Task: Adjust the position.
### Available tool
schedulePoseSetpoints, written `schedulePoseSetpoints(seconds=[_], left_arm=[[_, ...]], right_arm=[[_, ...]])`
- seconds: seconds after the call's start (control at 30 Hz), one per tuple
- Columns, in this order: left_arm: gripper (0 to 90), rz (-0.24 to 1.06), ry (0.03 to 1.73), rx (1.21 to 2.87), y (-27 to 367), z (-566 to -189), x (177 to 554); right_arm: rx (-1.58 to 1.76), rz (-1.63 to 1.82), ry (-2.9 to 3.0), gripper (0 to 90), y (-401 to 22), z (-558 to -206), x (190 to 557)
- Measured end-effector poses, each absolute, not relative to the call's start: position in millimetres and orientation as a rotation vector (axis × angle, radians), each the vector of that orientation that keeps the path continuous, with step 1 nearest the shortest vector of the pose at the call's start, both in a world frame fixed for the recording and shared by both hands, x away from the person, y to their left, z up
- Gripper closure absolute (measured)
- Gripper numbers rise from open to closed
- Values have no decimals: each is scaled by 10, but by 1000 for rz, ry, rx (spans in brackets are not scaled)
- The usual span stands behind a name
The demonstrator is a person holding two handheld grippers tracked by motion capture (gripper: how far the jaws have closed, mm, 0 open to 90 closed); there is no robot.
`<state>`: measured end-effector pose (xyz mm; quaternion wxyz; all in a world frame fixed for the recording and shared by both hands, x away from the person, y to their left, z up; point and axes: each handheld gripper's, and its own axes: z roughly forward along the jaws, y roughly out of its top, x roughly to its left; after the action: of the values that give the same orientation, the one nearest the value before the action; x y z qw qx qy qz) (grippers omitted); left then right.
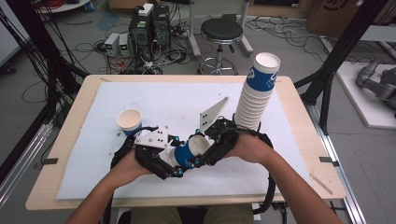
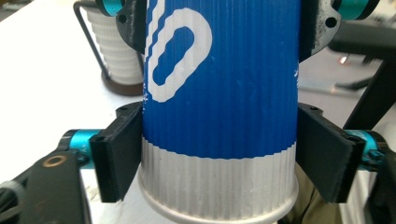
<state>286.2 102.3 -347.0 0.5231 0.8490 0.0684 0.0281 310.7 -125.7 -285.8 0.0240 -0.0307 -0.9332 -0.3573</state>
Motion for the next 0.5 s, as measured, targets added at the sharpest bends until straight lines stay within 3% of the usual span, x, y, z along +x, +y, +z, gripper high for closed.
schedulePoseSetpoints(seconds=[0.1,0.5], left_arm=[[155,59,211,1943,1067,-3520,2861],[150,62,285,1695,1255,-3645,2870]], right_arm=[[-111,-1155,-2889,277,-1295,-2853,3085],[-256,-1389,-2794,276,-1609,-2995,3099]])
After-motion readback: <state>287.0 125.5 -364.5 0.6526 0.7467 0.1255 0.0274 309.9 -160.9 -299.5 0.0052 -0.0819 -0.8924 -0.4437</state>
